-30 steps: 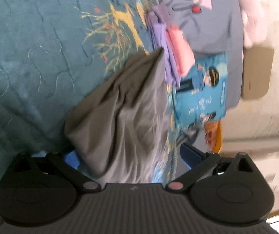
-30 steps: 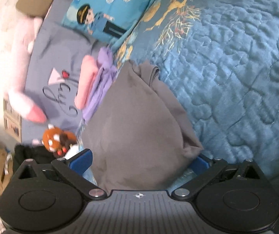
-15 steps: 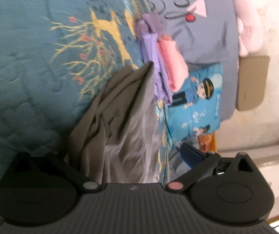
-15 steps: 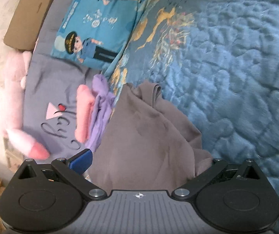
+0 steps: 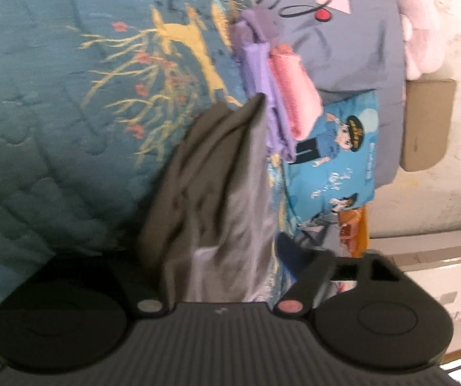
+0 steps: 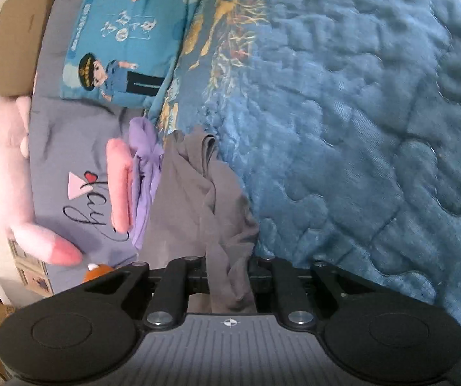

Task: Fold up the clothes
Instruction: 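Grasp the grey shirt edge with both grippers, then lift the grey shirt with both grippers and carry it onto the lilac stack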

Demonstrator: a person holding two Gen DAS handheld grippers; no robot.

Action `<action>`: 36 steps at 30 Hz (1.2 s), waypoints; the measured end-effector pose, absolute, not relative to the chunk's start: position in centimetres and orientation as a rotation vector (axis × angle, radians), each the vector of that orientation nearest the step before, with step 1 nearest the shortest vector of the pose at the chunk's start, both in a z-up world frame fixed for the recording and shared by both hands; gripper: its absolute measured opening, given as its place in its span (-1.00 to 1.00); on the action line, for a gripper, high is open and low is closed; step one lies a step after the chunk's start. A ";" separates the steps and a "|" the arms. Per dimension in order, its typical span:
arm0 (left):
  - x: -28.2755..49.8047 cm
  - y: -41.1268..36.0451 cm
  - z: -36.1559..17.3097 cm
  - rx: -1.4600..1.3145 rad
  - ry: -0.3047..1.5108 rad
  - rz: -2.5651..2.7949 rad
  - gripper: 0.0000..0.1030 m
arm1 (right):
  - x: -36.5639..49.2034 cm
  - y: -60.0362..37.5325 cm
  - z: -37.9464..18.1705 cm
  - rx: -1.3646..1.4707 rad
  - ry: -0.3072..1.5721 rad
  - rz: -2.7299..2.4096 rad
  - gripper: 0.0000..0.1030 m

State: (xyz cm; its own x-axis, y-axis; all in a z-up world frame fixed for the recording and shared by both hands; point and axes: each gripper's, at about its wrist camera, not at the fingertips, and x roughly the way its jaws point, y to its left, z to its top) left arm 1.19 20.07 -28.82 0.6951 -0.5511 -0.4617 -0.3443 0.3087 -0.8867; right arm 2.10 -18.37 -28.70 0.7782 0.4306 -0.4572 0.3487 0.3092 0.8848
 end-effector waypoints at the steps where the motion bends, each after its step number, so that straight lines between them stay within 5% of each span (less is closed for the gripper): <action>1: 1.1 20.2 -29.0 -1.295 0.864 -0.145 -0.29 | 2.2 -18.2 -28.4 1.273 0.726 0.072 -0.78; 4: 0.8 20.4 -29.5 -1.299 0.885 -0.122 -0.56 | 2.4 -18.0 -27.6 1.220 0.725 0.102 -0.80; 9: 0.6 19.9 -27.5 -1.193 0.866 -0.133 -0.68 | 2.4 -17.8 -26.3 1.127 0.721 0.134 -0.82; 26: 0.5 12.7 -18.3 -0.373 0.865 -0.085 -0.71 | 2.4 -12.7 -20.2 0.380 0.694 0.215 -0.84; 36: 1.3 8.5 -14.5 -0.071 0.828 -0.046 -0.72 | 2.4 -11.3 -16.7 0.212 0.611 0.273 -0.84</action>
